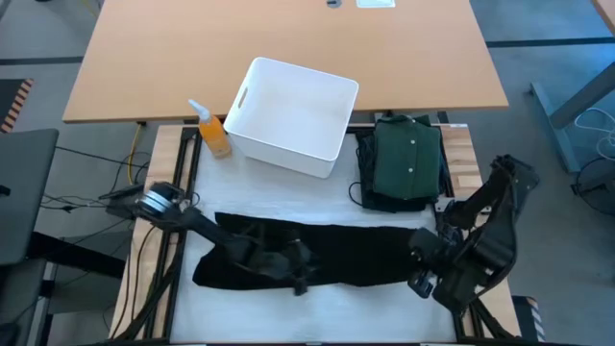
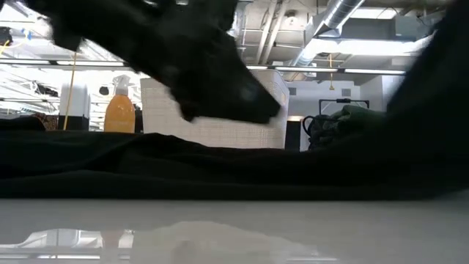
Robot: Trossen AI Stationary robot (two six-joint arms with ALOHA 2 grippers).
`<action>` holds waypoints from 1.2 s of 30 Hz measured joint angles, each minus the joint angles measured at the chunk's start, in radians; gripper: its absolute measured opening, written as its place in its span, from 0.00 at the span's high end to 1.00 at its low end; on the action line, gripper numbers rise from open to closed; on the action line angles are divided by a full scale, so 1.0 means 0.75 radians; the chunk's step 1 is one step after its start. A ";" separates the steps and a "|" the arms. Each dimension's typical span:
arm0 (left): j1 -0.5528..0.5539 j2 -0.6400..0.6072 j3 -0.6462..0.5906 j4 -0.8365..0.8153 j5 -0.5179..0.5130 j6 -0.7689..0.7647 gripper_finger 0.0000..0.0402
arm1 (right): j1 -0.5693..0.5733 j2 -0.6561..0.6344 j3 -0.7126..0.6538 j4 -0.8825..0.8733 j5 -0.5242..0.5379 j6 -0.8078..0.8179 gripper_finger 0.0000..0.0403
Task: Fold laundry
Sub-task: Fold the black shirt
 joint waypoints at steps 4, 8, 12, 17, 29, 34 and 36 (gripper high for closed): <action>0.071 0.201 0.226 -0.021 0.162 0.047 0.72 | -0.071 0.000 0.177 0.024 0.090 -0.212 0.91; 0.137 0.400 0.522 -0.181 0.312 0.117 0.74 | -0.185 0.001 0.296 0.103 0.107 -0.451 0.91; 0.192 0.529 0.808 -0.401 0.331 0.222 0.77 | -0.304 0.001 0.349 0.181 0.063 -0.633 0.90; 0.186 0.413 0.946 -0.869 0.257 0.372 0.82 | -0.393 0.001 0.354 0.189 -0.007 -0.726 0.90; -0.094 -0.465 0.421 -1.895 -0.359 -0.105 0.93 | -0.534 0.096 0.354 0.532 -0.027 -1.058 0.90; -0.204 -0.981 0.055 -1.800 -0.424 -0.384 0.95 | -0.675 0.276 0.354 0.862 -0.153 -1.327 0.90; -0.246 -1.169 -0.009 -1.792 -0.457 -0.412 0.96 | -0.735 0.368 0.354 1.030 -0.210 -1.420 0.90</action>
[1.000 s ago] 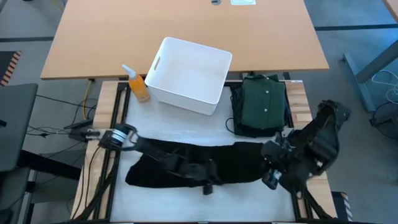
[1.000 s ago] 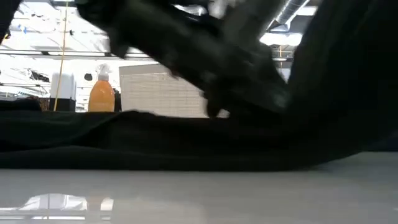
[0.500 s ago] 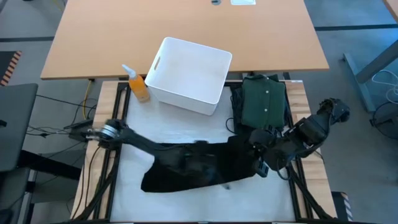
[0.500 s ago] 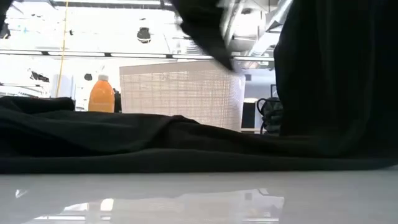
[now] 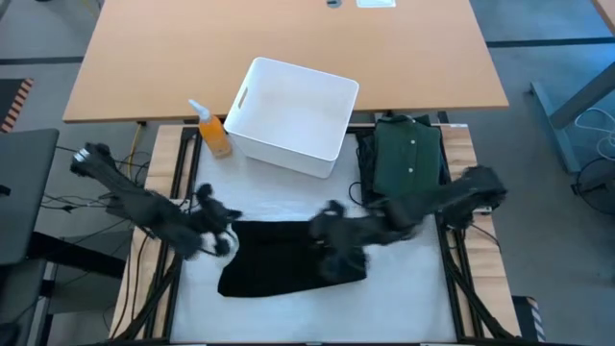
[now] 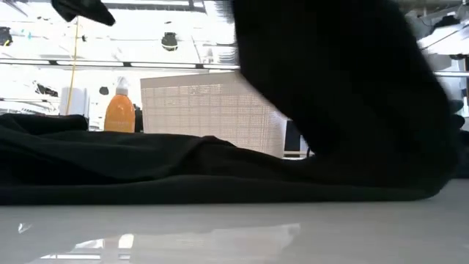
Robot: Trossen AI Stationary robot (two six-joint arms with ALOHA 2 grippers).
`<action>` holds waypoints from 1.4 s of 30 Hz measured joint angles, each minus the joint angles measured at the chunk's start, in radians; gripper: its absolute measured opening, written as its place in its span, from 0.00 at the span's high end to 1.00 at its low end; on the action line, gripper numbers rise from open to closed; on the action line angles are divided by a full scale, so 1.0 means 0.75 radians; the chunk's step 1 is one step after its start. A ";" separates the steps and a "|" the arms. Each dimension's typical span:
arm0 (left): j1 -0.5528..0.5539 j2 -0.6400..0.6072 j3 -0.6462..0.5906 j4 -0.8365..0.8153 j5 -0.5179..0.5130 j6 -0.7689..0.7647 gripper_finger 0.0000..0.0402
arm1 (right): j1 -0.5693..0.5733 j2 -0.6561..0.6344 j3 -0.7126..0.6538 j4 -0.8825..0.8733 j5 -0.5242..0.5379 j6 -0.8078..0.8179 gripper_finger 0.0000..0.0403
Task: Fold laundry
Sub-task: Fold the black shirt
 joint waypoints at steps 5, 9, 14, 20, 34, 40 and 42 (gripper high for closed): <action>-0.057 -0.384 -0.050 0.003 -0.011 0.047 0.99 | -0.124 0.259 0.000 0.489 -0.132 -0.121 0.90; -0.071 -0.550 -0.052 0.006 -0.010 0.191 1.00 | -0.195 0.484 0.000 0.900 -0.241 -0.117 0.88; -0.071 -0.610 -0.053 0.003 -0.005 0.315 1.00 | -0.270 0.666 0.039 1.133 -0.459 -0.062 0.75; -0.070 -0.577 -0.053 -0.006 -0.006 0.403 1.00 | -0.370 0.706 0.183 0.937 -0.752 0.034 0.47; -0.070 -0.261 -0.258 0.424 0.452 0.283 1.00 | -0.065 0.222 -0.073 0.038 -0.246 0.027 0.38; -0.065 0.013 -0.352 0.717 0.569 0.271 1.00 | 0.116 0.079 -0.567 0.537 -0.046 0.292 0.39; -0.052 0.108 -0.352 0.744 0.557 0.264 1.00 | 0.153 0.074 -0.697 0.684 0.009 0.302 0.39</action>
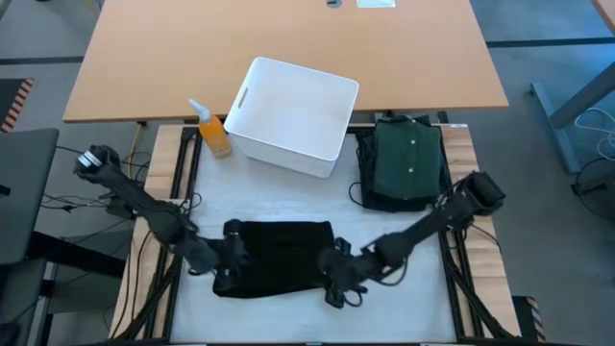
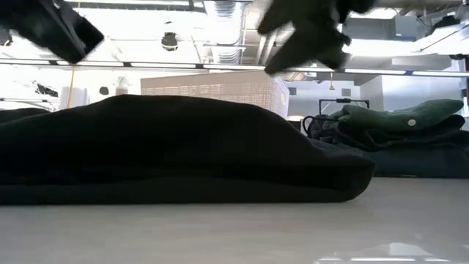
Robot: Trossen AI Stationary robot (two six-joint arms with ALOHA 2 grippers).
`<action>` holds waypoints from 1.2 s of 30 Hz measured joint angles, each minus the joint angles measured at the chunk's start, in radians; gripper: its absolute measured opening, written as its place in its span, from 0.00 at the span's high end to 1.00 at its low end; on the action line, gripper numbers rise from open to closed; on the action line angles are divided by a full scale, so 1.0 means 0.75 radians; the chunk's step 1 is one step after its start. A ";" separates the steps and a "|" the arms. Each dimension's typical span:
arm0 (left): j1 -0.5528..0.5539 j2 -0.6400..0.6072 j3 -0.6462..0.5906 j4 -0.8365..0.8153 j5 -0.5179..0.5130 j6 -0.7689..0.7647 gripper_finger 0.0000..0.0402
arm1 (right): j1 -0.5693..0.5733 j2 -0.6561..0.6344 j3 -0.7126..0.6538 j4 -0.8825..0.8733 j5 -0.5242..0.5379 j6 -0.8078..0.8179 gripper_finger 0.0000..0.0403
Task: Fold laundry
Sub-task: Fold the black shirt
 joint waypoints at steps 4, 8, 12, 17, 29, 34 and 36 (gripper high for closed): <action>0.067 0.184 0.001 0.048 0.021 -0.035 1.00 | 0.048 -0.007 -0.143 0.138 0.104 0.010 0.39; 0.133 0.328 0.019 0.009 0.199 -0.039 1.00 | 0.048 -0.003 -0.244 0.141 0.114 0.094 0.39; 0.146 0.351 0.134 -0.078 0.265 0.063 1.00 | 0.045 -0.005 -0.272 0.175 0.116 0.104 0.39; 0.146 0.359 0.285 -0.385 0.327 0.159 0.91 | 0.047 -0.005 -0.279 0.177 0.116 0.047 0.39; 0.224 0.399 0.298 -0.472 0.412 0.168 0.56 | 0.050 -0.005 -0.279 0.193 0.140 -0.023 0.39; 0.234 0.425 0.298 -0.572 0.416 0.144 0.49 | 0.060 -0.005 -0.279 0.188 0.140 -0.037 0.39; 0.239 0.428 0.298 -0.581 0.418 0.149 0.49 | 0.064 -0.005 -0.279 0.185 0.140 -0.038 0.39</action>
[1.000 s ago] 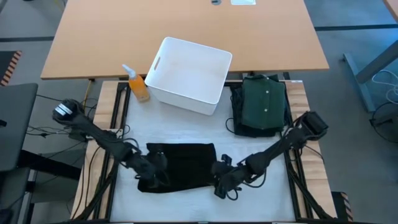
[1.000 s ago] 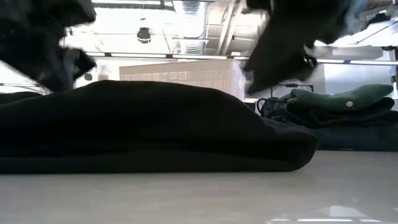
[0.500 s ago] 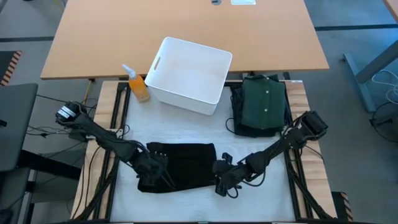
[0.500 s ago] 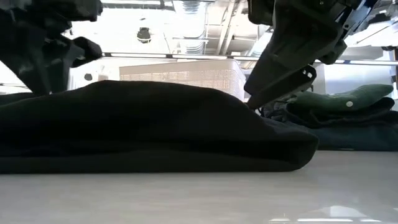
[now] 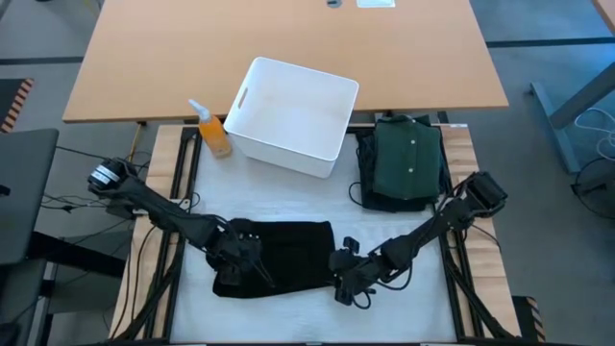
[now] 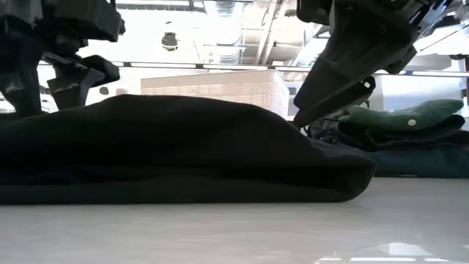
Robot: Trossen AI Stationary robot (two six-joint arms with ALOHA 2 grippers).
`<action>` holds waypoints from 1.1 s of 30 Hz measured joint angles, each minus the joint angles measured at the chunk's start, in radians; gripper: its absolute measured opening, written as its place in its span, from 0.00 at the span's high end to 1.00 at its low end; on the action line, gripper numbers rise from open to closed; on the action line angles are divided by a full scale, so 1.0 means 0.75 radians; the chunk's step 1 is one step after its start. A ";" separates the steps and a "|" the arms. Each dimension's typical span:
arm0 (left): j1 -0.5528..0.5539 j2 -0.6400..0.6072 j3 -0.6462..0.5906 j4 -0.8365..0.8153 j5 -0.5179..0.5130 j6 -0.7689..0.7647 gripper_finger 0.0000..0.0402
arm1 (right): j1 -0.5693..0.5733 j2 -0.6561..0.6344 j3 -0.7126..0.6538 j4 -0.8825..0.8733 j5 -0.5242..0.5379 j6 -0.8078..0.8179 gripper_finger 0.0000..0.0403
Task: Fold laundry
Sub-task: Fold the black shirt
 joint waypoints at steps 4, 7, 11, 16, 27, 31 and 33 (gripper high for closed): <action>0.012 -0.003 0.001 0.024 0.064 0.028 0.50 | 0.000 0.000 0.000 -0.005 0.001 -0.004 0.39; 0.012 -0.003 0.001 0.001 0.158 0.029 0.56 | 0.000 0.000 0.000 -0.012 0.001 -0.003 0.39; 0.012 -0.003 0.001 -0.010 0.233 0.029 0.78 | 0.002 0.000 -0.010 -0.005 0.003 0.000 0.39; 0.012 -0.003 0.001 -0.028 0.213 0.017 0.98 | 0.009 0.000 -0.061 0.062 0.005 0.008 0.39; -0.100 -0.003 0.124 -0.035 0.538 -0.219 1.00 | 0.019 0.001 -0.090 0.102 0.005 0.012 0.39; -0.194 -0.003 0.161 -0.002 0.517 -0.457 1.00 | 0.011 0.001 -0.090 0.091 0.005 0.004 0.39; -0.242 -0.003 0.160 0.001 0.453 -0.595 0.99 | 0.002 0.001 -0.090 0.091 0.005 -0.011 0.39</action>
